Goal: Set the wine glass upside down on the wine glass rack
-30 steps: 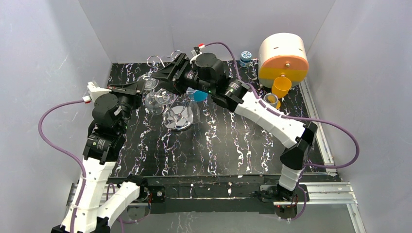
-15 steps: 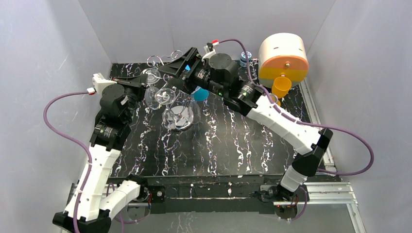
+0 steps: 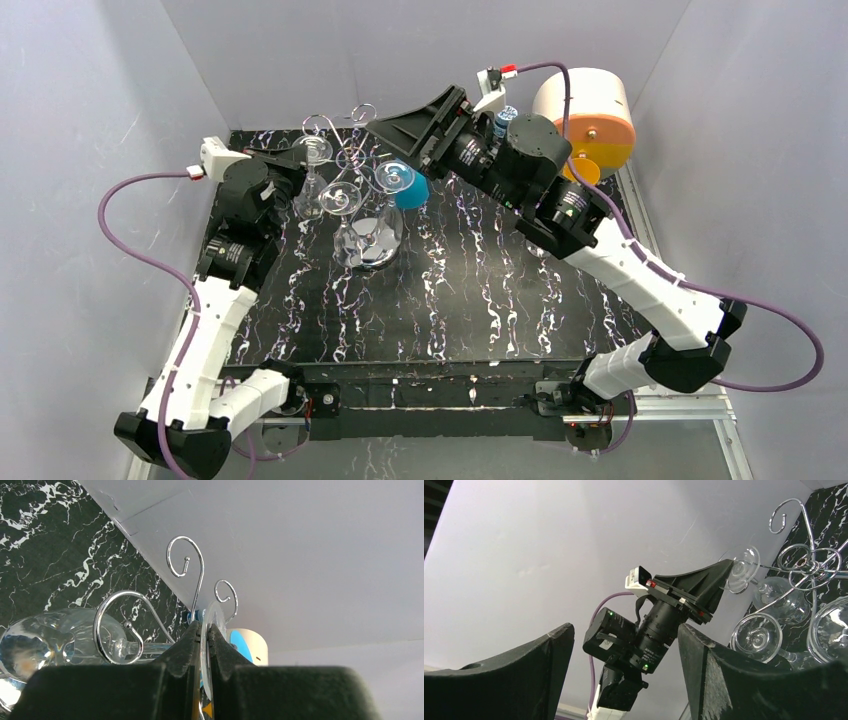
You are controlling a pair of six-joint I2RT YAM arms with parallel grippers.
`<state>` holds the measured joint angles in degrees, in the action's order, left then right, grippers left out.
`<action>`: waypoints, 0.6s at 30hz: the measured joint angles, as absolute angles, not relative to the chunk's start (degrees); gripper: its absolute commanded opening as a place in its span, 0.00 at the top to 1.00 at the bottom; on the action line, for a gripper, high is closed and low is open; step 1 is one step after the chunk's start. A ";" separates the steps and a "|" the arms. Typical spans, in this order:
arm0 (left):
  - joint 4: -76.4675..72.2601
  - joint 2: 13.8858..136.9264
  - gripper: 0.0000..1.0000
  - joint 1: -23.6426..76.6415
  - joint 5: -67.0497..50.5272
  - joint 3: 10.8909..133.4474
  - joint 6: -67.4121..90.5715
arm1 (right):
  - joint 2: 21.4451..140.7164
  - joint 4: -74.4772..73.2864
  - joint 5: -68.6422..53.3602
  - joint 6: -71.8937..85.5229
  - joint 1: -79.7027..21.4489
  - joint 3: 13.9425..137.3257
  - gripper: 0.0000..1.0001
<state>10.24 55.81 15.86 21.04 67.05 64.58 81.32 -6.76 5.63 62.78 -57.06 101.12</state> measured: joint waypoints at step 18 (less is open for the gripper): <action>7.99 54.08 1.00 15.86 32.86 67.40 60.38 | 82.65 -6.96 2.79 62.35 -57.08 98.83 0.18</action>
